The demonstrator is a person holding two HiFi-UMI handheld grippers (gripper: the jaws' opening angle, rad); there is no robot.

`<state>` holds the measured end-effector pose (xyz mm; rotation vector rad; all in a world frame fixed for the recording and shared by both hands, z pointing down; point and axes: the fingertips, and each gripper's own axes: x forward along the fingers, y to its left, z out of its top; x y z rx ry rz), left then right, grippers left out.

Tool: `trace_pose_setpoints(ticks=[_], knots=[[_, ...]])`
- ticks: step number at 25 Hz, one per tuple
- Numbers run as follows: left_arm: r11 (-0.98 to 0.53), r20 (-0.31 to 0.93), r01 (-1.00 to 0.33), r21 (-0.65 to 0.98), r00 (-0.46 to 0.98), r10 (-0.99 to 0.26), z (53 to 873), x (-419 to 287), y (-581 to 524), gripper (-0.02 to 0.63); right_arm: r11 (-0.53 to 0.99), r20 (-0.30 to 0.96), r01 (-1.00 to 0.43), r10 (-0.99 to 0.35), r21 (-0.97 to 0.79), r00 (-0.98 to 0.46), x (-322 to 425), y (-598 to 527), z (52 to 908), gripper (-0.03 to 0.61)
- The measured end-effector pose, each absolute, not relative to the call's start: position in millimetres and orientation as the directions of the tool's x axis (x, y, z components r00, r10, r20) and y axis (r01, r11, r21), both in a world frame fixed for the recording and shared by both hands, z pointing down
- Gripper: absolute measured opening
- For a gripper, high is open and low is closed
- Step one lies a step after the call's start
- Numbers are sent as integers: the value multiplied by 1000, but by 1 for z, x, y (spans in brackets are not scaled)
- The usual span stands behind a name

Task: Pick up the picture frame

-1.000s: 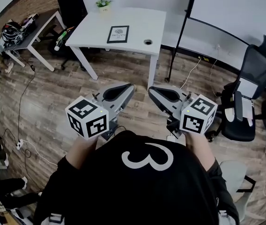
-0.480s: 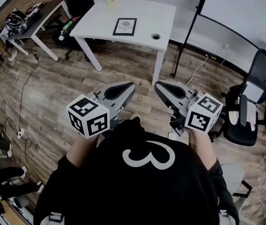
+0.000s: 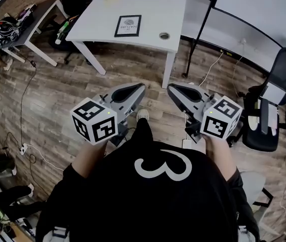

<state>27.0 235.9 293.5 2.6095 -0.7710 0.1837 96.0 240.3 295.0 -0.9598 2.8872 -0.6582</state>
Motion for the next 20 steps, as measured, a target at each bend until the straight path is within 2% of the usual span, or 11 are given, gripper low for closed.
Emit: trace_pose_setpoints(ticks=[9,20], knots=[[-788,249,-485,379,874,-418,298,34,148,15,671,136,-603,-612,-431,-779,93,155,301,25],[-722,255,-520,456,854,-454,309,-17,0,17,655,176,-613,-607,-442,-775,53,13,301,25]])
